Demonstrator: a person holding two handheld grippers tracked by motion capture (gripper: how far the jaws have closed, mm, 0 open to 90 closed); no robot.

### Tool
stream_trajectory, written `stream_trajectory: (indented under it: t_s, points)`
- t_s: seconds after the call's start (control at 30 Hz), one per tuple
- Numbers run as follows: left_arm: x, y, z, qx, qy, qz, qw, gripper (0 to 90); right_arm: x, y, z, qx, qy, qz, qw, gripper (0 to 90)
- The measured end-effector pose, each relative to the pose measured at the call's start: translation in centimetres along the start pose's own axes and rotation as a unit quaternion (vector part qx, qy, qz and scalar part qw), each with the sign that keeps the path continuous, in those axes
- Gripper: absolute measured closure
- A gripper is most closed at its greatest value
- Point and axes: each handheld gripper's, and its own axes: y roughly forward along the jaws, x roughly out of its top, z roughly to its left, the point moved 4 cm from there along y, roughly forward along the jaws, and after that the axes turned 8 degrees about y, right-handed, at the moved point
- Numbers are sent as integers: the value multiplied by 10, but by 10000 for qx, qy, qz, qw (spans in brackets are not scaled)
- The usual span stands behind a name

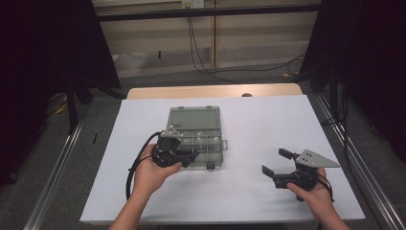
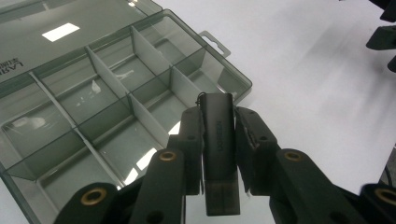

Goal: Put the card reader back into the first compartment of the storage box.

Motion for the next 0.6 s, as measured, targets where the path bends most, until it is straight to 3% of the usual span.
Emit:
stream_trajectory:
  t_s: [0.6]
  points:
    - [5,3,16,111,-154,22,9998,732,0,0,0,-3,-9,0,10000,71]
